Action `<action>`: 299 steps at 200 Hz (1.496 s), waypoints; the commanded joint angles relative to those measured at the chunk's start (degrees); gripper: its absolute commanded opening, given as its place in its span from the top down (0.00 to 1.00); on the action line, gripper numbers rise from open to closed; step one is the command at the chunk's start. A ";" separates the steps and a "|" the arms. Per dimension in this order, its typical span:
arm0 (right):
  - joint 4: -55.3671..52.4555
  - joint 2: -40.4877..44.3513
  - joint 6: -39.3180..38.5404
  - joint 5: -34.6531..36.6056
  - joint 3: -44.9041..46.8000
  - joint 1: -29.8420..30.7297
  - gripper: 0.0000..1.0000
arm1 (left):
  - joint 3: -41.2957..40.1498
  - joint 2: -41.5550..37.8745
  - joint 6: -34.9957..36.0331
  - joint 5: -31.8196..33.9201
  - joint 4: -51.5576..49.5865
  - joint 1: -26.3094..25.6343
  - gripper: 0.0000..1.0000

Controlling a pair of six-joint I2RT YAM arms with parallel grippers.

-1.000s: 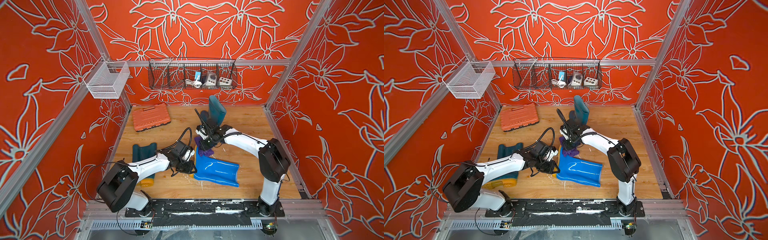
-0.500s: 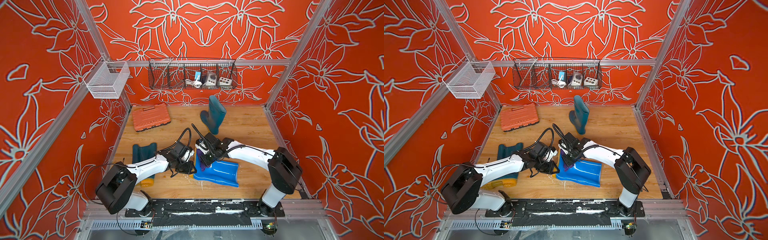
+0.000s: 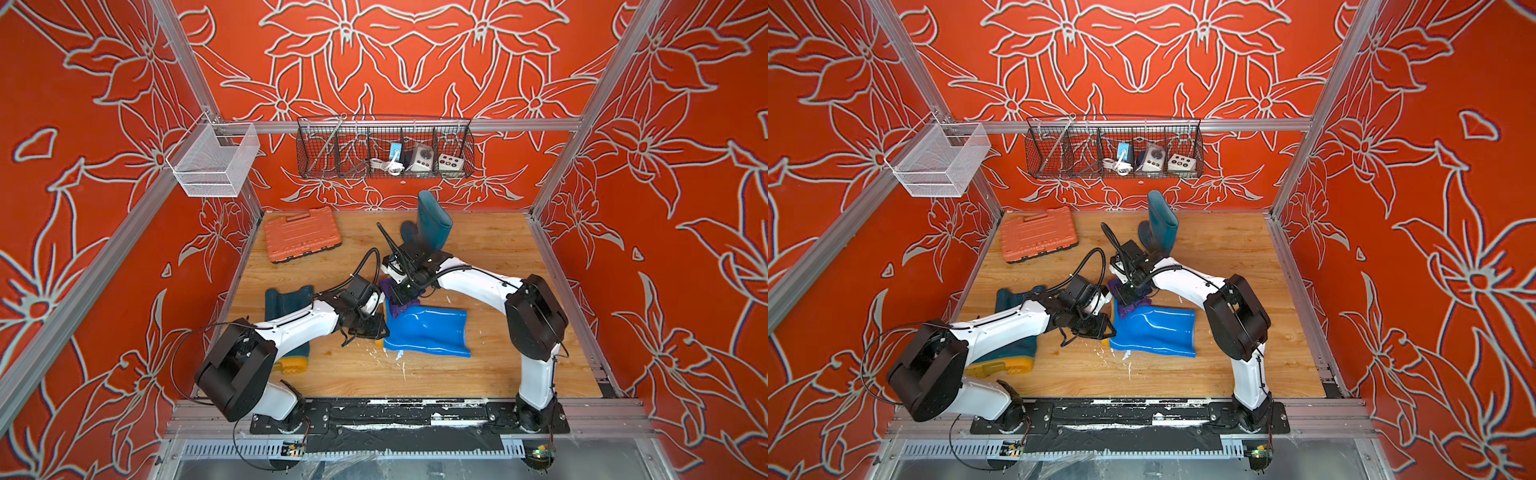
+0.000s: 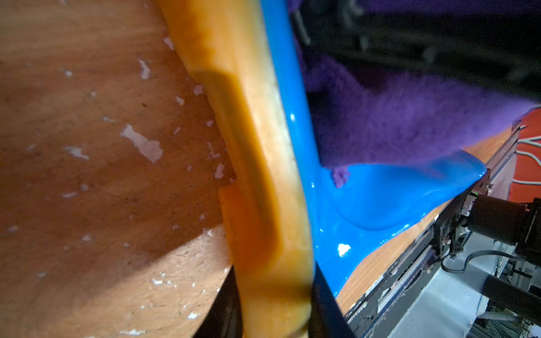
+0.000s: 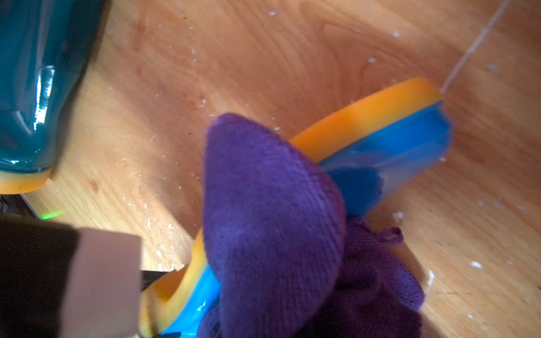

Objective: Wipe the rubber boots with a cloth
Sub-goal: Wipe the dirt off the rubber boot.

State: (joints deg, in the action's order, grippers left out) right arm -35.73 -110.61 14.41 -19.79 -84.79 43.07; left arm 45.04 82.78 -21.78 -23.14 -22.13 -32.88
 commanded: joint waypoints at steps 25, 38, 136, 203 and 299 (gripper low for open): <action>2.94 8.95 1.66 -9.35 8.48 2.16 1.00 | 1.46 -0.35 3.38 -2.53 -0.50 -0.42 1.00; 5.69 11.88 4.03 -11.78 13.74 3.87 1.00 | 1.71 -0.10 2.75 -2.56 -0.22 -0.17 1.00; -0.69 10.81 -3.54 -9.15 9.12 7.29 1.00 | -2.74 -14.35 -6.25 11.03 -10.82 0.07 0.40; 0.97 8.67 -1.82 -9.83 12.75 16.97 1.00 | -8.14 -24.91 -14.32 19.33 -13.84 0.19 0.43; -2.83 0.78 -4.52 -4.96 -0.09 1.76 1.00 | -8.51 -23.78 -13.57 19.27 -13.54 0.27 0.43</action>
State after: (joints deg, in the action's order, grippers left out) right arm -36.97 -109.03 11.53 -28.08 -80.88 49.65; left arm 36.62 59.24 -35.00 -4.58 -34.98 -32.95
